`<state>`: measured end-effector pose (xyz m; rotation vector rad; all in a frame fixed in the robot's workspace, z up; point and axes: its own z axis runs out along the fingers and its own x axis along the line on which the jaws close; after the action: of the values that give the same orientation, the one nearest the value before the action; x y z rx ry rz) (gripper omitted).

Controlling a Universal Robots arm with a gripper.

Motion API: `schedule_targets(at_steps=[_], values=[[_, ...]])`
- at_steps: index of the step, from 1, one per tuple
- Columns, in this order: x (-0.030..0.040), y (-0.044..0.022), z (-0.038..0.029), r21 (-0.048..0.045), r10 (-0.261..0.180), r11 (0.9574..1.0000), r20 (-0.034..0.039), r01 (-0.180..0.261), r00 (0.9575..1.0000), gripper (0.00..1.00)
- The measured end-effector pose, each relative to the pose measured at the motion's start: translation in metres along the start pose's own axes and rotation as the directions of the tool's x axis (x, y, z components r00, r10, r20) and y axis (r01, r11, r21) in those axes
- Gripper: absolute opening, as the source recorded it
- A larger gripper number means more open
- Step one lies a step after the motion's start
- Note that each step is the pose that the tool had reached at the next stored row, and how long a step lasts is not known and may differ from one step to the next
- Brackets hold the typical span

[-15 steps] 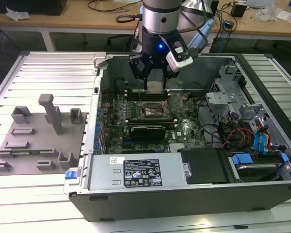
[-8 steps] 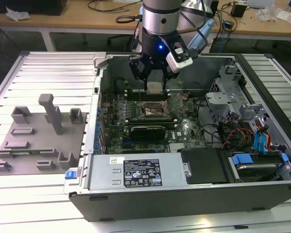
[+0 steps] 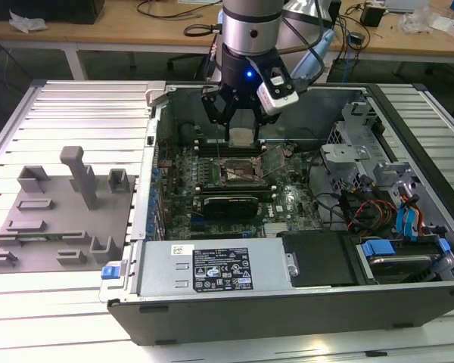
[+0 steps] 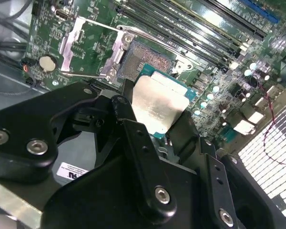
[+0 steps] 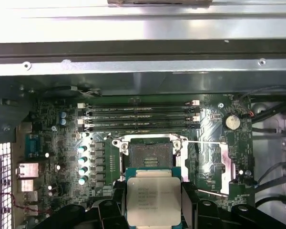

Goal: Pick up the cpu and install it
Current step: 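Place the cpu into insertion slot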

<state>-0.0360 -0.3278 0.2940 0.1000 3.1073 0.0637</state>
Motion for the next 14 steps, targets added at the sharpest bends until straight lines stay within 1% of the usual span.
schedule_targets(at_steps=[1,2,3,5,7,9,10,11,12,14], values=[[0.0,0.0,0.0001,0.0007,0.022,0.9998,0.0008,-0.022,0.9998,0.55],[0.0,0.0,0.0005,0.0022,0.072,0.9974,0.0031,-0.072,0.9974,0.55],[0.0,0.0,0.0008,0.0032,0.112,0.9937,0.0049,-0.112,0.9937,0.55],[0.0,-0.0001,0.0013,0.0047,0.166,0.9861,0.0073,-0.166,0.9861,0.55],[0.0,-0.0001,0.0016,0.0054,0.2,0.9798,0.0089,-0.2,0.9798,0.55],[0.0001,-0.0001,0.0022,0.0066,0.255,0.9669,0.0117,-0.255,0.9669,0.55],[0.0001,-0.0001,0.0024,0.007,0.281,0.9598,0.013,-0.281,0.9597,0.55],[0.0001,-0.0001,0.0026,0.0073,0.296,0.9551,0.0138,-0.296,0.955,0.55],[0.0001,-0.0001,0.0028,0.0078,0.322,0.9465,0.0152,-0.323,0.9465,0.55],[0.0001,-0.0001,0.0031,0.0084,0.36,0.9327,0.0171,-0.36,0.9327,0.55]])
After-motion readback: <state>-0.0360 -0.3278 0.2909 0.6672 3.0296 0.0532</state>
